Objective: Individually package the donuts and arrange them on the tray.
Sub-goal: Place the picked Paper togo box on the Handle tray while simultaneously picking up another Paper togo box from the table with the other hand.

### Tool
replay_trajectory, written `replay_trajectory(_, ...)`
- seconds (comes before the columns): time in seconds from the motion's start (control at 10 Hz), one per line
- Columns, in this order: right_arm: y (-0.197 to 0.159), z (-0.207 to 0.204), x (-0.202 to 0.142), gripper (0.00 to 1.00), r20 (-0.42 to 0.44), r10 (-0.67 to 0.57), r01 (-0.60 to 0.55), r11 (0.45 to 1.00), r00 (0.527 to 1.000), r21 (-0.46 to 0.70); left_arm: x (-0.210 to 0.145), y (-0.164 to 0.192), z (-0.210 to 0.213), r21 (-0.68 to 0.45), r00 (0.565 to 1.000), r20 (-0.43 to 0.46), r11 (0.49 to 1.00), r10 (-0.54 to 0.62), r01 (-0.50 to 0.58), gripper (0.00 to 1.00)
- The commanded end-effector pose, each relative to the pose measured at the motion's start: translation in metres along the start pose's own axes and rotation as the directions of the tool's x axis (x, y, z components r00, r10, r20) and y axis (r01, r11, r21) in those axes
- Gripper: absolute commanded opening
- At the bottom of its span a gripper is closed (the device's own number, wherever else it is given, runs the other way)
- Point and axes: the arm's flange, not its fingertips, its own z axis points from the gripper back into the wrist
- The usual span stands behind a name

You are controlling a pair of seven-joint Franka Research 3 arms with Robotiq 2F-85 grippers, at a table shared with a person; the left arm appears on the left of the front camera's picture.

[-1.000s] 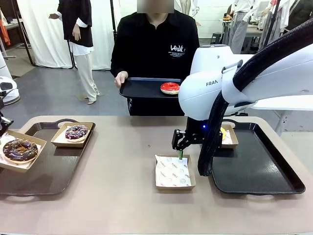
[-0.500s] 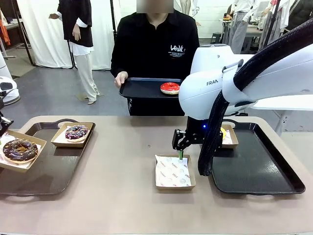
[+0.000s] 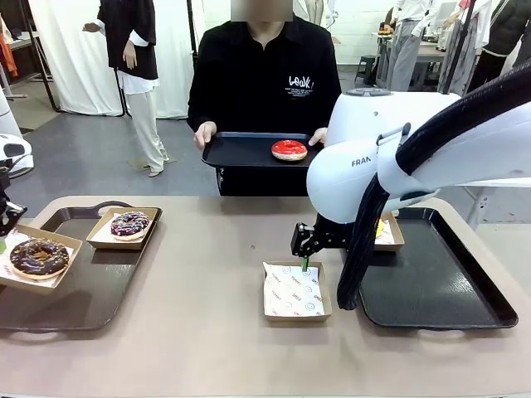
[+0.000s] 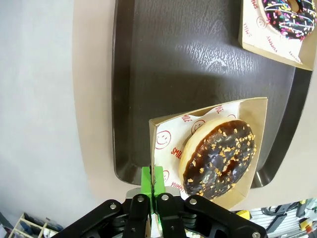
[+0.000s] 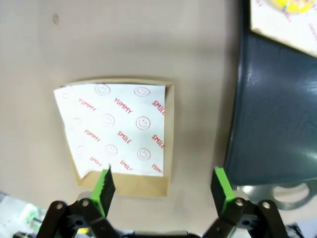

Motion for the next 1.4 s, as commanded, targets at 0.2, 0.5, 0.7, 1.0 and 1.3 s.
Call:
replay_trajectory(0.2, 0.0, -0.031, -0.004, 1.0, -0.013, -0.055, 0.055, 0.998, 0.998, -0.02, 0.011, -0.007, -0.017, -0.03, 0.999, 0.014, 0.998, 0.048, -0.048, 0.01)
replay_trajectory(0.5, 0.0, -0.044, -0.003, 1.0, -0.028, -0.069, 0.069, 0.997, 0.997, -0.017, 0.018, -0.011, -0.029, -0.016, 0.999, 0.004, 0.999, 0.05, -0.049, 0.01)
replay_trajectory(0.7, 0.0, -0.05, 0.001, 1.0, -0.028, -0.073, 0.072, 0.997, 0.997, -0.015, 0.022, -0.014, -0.035, -0.011, 0.999, -0.002, 0.999, 0.04, -0.041, 0.01)
replay_trajectory(1.0, -0.002, -0.056, 0.006, 1.0, -0.03, -0.076, 0.076, 0.997, 0.997, 0.004, 0.026, -0.015, -0.045, -0.001, 1.0, 0.002, 1.0, 0.012, -0.012, 0.01)
replay_trajectory(1.3, 0.0, -0.057, 0.007, 0.41, -0.023, -0.066, 0.067, 0.998, 0.998, 0.009, 0.024, -0.014, -0.047, -0.005, 0.999, 0.021, 1.0, -0.03, 0.03, 0.59)
